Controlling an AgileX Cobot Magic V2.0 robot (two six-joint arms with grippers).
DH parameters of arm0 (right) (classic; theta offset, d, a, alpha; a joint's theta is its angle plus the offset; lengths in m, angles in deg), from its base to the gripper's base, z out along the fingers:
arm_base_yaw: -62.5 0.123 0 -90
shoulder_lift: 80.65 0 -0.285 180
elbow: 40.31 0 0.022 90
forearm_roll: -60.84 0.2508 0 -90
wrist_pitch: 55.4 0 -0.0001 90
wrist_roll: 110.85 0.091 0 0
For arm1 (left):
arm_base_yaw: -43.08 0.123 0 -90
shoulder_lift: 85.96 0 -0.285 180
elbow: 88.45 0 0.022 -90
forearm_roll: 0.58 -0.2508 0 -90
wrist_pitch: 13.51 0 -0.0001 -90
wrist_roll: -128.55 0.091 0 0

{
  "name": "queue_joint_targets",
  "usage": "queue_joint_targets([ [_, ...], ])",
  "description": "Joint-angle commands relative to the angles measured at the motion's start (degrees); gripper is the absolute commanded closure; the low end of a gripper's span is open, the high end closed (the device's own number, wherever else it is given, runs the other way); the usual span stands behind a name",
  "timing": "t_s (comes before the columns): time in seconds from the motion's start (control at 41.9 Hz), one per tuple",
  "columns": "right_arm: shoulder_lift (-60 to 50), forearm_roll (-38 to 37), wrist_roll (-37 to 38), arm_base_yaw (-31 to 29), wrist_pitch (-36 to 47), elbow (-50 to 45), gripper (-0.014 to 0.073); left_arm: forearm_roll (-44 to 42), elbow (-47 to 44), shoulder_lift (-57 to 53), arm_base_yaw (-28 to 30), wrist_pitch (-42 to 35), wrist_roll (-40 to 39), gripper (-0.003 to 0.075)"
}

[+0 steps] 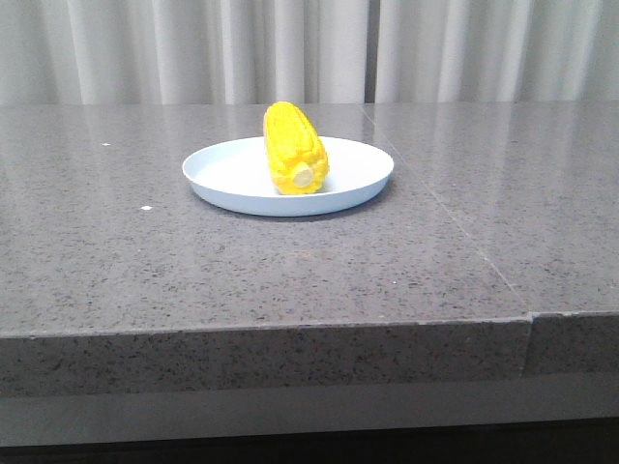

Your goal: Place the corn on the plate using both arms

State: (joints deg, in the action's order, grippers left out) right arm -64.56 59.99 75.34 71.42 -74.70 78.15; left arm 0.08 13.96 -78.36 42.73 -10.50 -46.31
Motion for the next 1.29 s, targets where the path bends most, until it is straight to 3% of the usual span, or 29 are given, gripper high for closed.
queue_joint_targets([
  [0.0,-2.40,1.32,-0.38,-3.21,12.42,-3.83,0.0713,0.52,-0.08,-1.17,-0.16,-4.03,-0.43,0.0740],
  [0.263,-8.51,1.75,-0.38,-5.20,25.56,-16.27,0.0713,0.52,-0.08,-1.17,-0.16,-4.03,-0.43,0.0740],
  [1.265,-9.69,1.75,-0.38,-6.46,24.08,-16.27,0.0713,0.52,-0.08,-1.17,-0.16,-4.03,-0.43,0.0740],
])
